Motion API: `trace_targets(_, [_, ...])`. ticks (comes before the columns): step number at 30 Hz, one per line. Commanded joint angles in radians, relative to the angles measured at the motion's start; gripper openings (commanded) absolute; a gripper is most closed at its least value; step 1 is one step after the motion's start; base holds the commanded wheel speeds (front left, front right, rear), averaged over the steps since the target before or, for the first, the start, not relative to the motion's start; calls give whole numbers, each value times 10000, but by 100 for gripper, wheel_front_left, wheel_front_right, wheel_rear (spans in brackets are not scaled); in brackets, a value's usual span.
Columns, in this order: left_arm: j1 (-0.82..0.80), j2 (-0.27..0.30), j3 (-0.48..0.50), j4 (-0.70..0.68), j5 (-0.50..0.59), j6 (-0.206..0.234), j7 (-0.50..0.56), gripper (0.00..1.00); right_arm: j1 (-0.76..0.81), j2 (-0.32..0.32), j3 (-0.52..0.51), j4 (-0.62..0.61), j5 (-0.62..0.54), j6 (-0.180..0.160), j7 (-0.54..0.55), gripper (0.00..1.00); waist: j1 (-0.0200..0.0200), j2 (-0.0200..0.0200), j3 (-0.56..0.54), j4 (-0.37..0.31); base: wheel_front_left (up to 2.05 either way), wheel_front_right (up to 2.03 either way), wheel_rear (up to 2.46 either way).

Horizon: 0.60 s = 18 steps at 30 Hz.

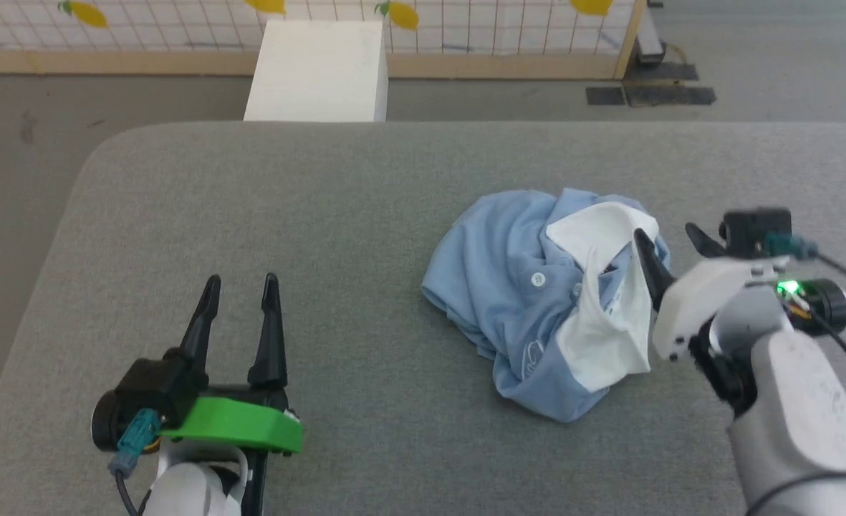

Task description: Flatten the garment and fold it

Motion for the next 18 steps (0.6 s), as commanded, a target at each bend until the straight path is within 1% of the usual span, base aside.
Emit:
trace_targets(1, [-252, -55, -37, -68, 91, -75, -35, 100, -516, -120, 0, 574, 19, -15, 534, 100, 0, -1, 529, 400, 0, 0, 0])
trace_targets(6, [-460, -79, -262, -52, 2, -86, -35, 100, -1906, -255, -195, 2364, -257, -15, 2160, 100, 0, -1, 879, 657, 0, 0, 0])
trace_targets(7, [-491, -80, -334, -59, -58, -50, -35, 100, -2125, -261, -311, 2663, -312, -15, 2432, 65, 0, -1, 934, 688, 0, 0, 0])
trace_targets(8, [-514, -81, -390, -63, -94, -24, -35, 100, -2269, -267, -379, 2863, -379, -15, 2608, 38, 0, -1, 967, 711, 0, 0, 0])
trace_targets(9, [-534, -82, -454, -66, -127, 13, -35, 100, -2413, -282, -414, 3046, -462, -15, 2726, 0, 0, -1, 983, 728, 0, 0, 0])
trace_targets(11, [-554, -83, -537, -54, -162, 67, -35, 100, -2572, -288, -686, 3165, -519, -15, 2648, 0, 0, -1, 982, 736, 0, 0, 0])
trace_targets(12, [-555, -83, -551, -47, -179, 92, -35, 100, -2615, -284, -866, 3086, -552, -15, 2396, 0, 0, -1, 961, 718, 0, 0, 0])
trace_targets(13, [-484, -83, -532, 5, -193, 133, -35, 100, -2482, -215, -1379, 2567, -496, -15, 1440, 0, 0, -1, 784, 623, 0, 0, 0])
trace_targets(14, [-446, -84, -510, 34, -180, 140, -35, 100, -2332, -180, -1563, 2225, -423, -15, 1051, 0, 0, -1, 694, 574, 0, 0, 0])
trace_targets(17, [-288, -84, -436, 97, -131, 151, -35, 100, -1634, -113, -2255, 1031, -286, -15, 241, 0, 0, -1, 366, 403, 0, 0, 0])
trace_targets(18, [-208, -84, -416, 118, -113, 150, -35, 100, -1246, -79, -2671, 490, -294, -15, 99, 0, 0, -1, 248, 332, 0, 0, 0])
